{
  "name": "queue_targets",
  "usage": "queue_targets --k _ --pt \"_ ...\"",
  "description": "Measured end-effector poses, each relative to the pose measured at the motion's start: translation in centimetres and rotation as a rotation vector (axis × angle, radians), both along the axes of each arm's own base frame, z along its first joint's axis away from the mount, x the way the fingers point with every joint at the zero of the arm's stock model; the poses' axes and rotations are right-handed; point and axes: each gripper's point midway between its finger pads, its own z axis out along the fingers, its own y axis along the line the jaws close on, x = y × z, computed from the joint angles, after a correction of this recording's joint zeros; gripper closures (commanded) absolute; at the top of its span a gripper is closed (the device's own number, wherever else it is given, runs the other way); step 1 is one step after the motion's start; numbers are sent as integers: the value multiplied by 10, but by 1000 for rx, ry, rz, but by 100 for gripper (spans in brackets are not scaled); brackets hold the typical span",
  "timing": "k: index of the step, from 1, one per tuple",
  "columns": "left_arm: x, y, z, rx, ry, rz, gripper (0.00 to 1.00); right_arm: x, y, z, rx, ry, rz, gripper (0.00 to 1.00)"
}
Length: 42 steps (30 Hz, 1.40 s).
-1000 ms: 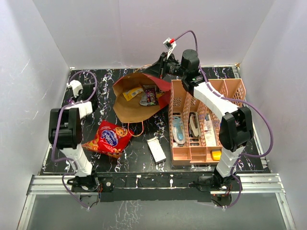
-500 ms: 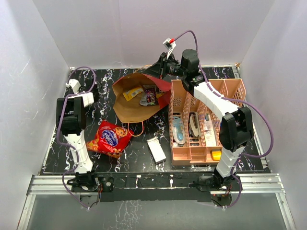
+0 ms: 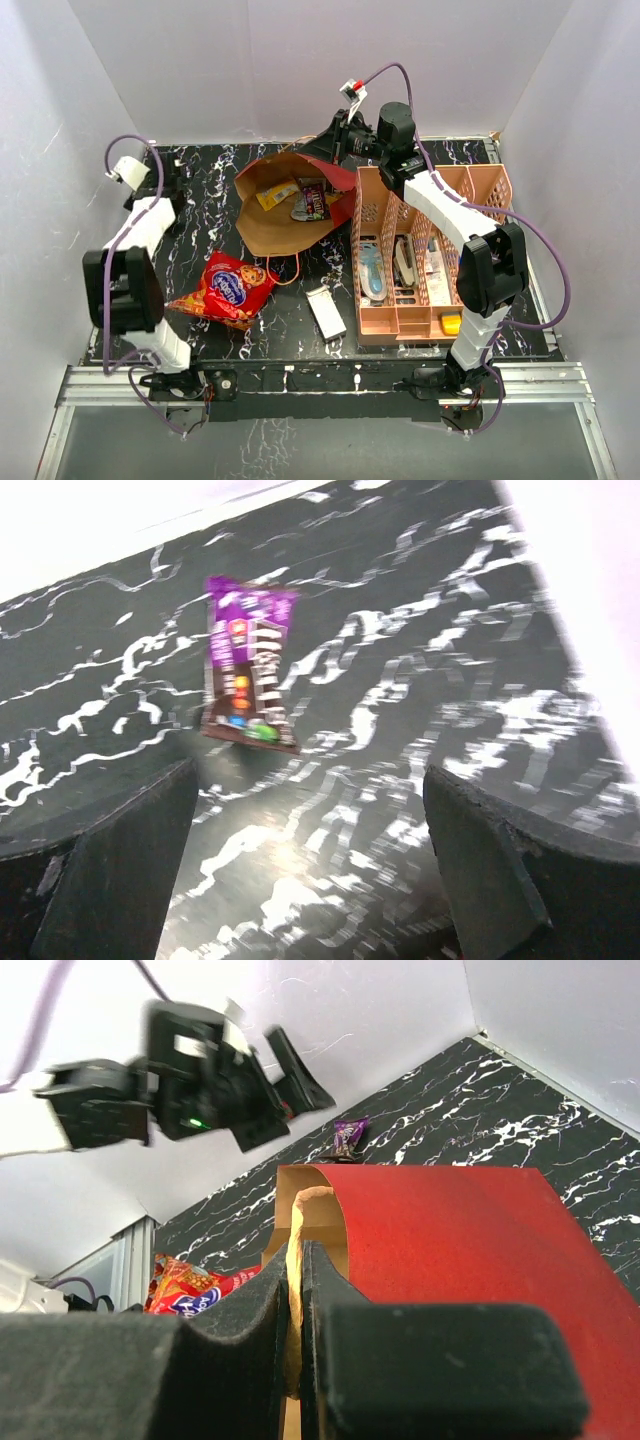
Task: Take the snacks out of the paper bag
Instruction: Take out the snack from the paper bag.
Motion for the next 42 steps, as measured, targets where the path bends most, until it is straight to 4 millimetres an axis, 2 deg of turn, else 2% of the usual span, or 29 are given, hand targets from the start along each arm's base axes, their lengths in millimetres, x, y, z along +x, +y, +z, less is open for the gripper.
queue_targets --k 4,7,8,12,15,19,22,24,27,30,36,40,42 --pt "0 -24 75 -79 -184 -114 2 -1 0 -1 -2 3 3 92" --pt "-2 -47 114 -122 -261 -234 2 -1 0 -3 -8 12 3 92" --pt "-4 -56 123 -132 -274 -285 1 -1 0 -4 -10 12 3 92" --pt "-19 -116 150 -176 -288 -605 2 -1 0 -5 -17 9 3 92" --pt "-43 -154 163 -186 -281 -830 2 -1 -1 -8 -27 13 3 92" --pt "-78 -187 189 -205 -323 -1060 11 -1 -1 -9 -32 12 3 92" --pt "-102 -222 203 -240 -399 -1216 12 -1 -1 -9 -32 11 3 92" --pt "-122 -255 194 -279 -422 -1323 14 -1 -1 -9 -32 14 3 92" --pt "-152 -301 156 -372 -379 -1442 24 -1 -1 -9 -29 20 3 92" --pt "-160 -327 123 -402 -335 -1472 28 -2 -1 -9 -28 22 3 92" --pt "-150 -362 89 -295 -325 -1448 32 -2 -1 -9 -25 27 3 92" --pt "-118 -369 56 -207 -293 -1385 27 -3 -1 -7 -23 27 3 92" --pt "-103 -368 36 -158 -264 -1356 33 -4 -2 -4 -22 23 0 92"
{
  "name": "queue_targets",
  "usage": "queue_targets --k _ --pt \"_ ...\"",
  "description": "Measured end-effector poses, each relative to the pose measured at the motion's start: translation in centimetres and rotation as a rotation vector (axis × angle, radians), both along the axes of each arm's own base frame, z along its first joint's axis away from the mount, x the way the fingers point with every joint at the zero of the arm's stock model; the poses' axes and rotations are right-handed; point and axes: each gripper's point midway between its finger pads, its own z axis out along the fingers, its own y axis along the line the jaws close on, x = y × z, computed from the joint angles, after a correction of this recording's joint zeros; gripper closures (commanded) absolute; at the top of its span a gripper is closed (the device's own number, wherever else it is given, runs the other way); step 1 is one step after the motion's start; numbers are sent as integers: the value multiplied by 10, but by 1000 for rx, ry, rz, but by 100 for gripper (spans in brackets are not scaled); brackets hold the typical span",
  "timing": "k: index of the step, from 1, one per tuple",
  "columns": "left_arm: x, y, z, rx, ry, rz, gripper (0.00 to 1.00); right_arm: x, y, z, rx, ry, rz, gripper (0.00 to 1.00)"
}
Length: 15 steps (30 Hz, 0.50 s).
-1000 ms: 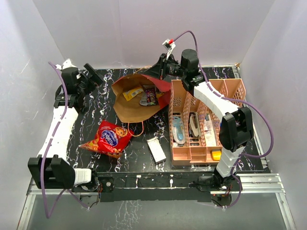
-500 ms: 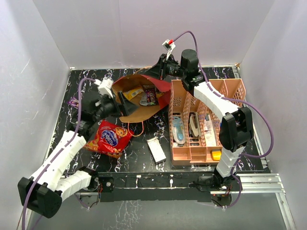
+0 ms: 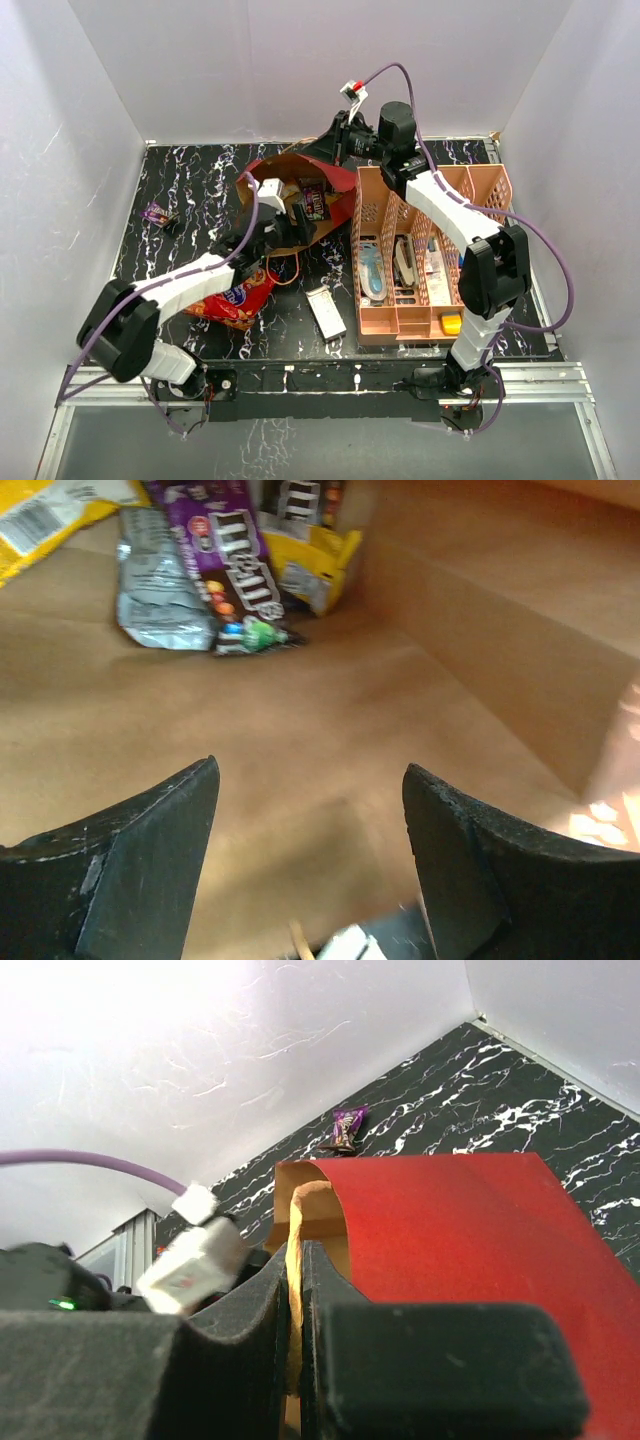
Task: Take the snacks out of the paper bag
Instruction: Take out the snack from the paper bag.
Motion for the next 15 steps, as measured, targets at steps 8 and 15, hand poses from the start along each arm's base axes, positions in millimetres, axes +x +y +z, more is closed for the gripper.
queue_targets --k 8,15 --pt "43 7 -64 158 -5 116 50 -6 -3 13 9 -20 -3 92" --pt "71 -5 -71 156 -55 147 52 -7 -3 12 5 -11 -2 92"
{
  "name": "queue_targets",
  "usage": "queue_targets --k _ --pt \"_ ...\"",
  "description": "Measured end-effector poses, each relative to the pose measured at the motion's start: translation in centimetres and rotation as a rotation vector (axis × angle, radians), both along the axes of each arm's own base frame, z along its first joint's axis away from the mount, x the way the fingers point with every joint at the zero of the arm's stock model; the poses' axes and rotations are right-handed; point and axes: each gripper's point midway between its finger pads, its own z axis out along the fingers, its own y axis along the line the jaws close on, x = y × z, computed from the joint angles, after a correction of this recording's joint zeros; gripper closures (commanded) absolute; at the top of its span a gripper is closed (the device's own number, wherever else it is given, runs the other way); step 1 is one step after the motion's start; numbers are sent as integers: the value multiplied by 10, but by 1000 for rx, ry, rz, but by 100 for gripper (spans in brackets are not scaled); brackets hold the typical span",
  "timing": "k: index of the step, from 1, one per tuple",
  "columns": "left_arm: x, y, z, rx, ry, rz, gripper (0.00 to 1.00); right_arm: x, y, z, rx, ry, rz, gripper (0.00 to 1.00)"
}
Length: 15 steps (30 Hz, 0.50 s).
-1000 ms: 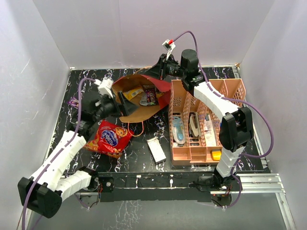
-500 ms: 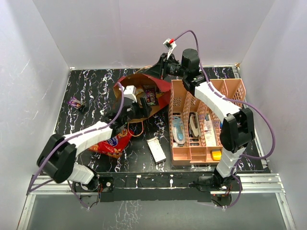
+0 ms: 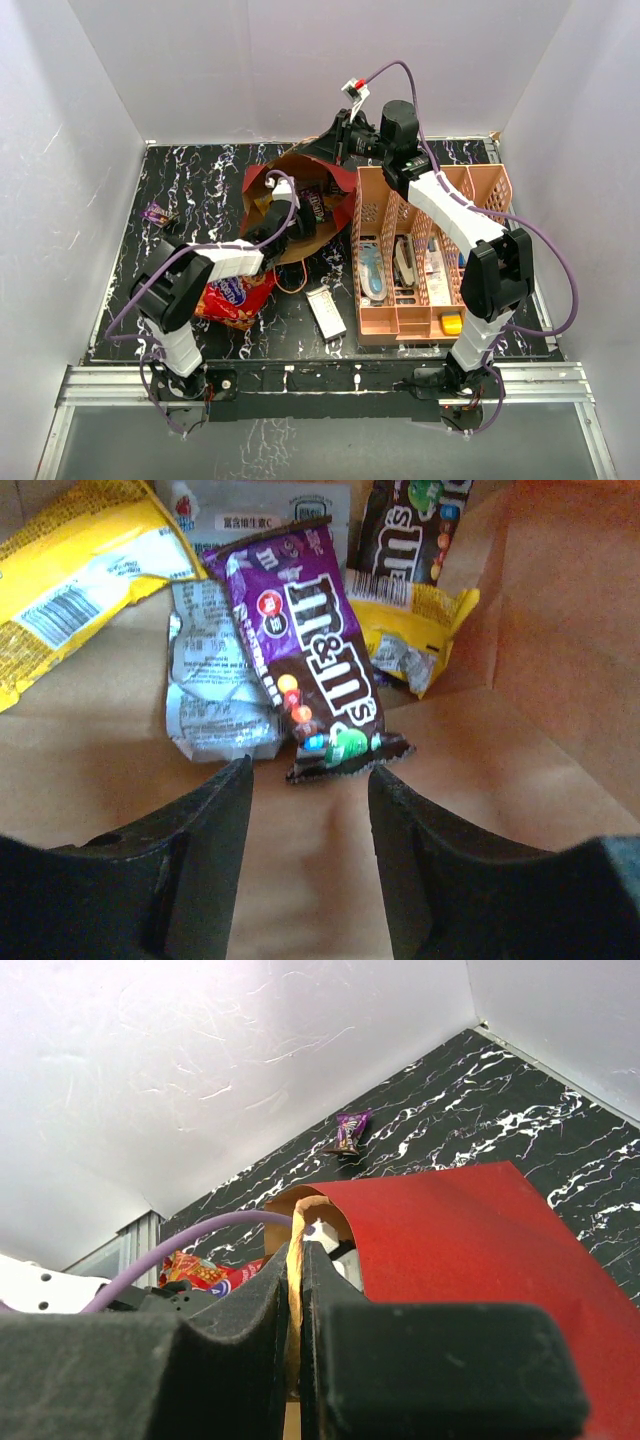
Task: Take the snacks out of the paper bag
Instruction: Take out the snack from the paper bag.
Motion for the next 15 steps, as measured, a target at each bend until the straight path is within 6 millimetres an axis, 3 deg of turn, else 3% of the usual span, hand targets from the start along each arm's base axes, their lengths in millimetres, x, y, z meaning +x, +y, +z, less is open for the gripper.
queue_targets --k 3,6,15 --pt "12 -6 -4 -17 -10 21 53 -1 1 0 -1 2 1 92" --pt "23 -11 -11 -17 -7 41 44 -2 3 -1 -2 3 6 92" --pt "45 -19 -23 -23 14 112 43 -5 6 -4 -12 15 11 92"
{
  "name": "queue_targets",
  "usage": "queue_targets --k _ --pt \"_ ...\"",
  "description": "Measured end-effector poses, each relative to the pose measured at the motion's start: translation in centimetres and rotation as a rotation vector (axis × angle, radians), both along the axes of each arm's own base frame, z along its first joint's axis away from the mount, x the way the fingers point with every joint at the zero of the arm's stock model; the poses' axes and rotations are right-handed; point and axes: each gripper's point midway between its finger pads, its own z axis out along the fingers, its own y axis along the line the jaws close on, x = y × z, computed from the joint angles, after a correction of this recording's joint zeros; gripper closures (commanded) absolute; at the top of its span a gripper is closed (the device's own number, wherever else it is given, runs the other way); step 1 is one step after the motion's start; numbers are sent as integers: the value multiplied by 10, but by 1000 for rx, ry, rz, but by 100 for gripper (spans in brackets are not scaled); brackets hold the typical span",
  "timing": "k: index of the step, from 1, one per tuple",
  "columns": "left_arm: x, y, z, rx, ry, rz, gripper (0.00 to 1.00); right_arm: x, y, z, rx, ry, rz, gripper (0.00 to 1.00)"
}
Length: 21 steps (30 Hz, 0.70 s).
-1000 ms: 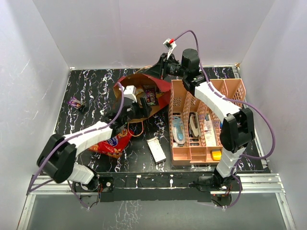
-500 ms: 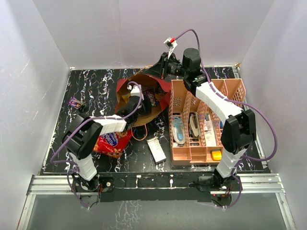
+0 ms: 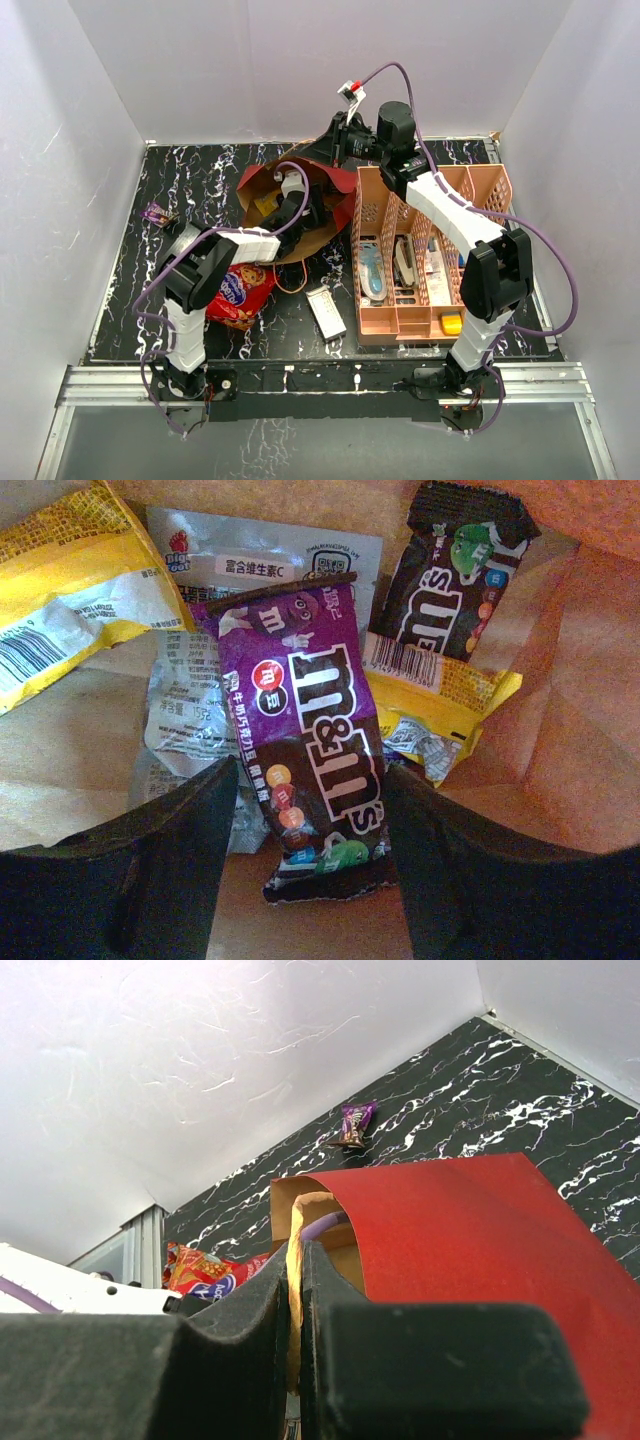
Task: Take the snacks out of the paper bag
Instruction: Take out the snack from the paper bag.
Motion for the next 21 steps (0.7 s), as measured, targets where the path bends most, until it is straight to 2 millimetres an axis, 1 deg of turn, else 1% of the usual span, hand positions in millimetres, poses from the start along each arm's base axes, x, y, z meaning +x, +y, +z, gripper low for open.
queue_targets --k 2,5,9,11,16,21 --pt "3 -1 1 -7 2 9 49 0 0 0 0 1 -2 92" --pt "2 -2 0 -14 8 14 53 0 0 0 0 0 -1 92" --pt "5 -4 -3 -22 21 22 64 0 1 2 1 -3 -1 92" --pt "4 -4 -5 -20 33 27 68 -1 2 4 1 -6 -2 92" --pt "5 -3 -6 -20 45 37 86 0 2 5 1 -9 -6 92" --pt "4 -4 -5 -10 59 34 98 1 2 4 -2 -13 -10 92"
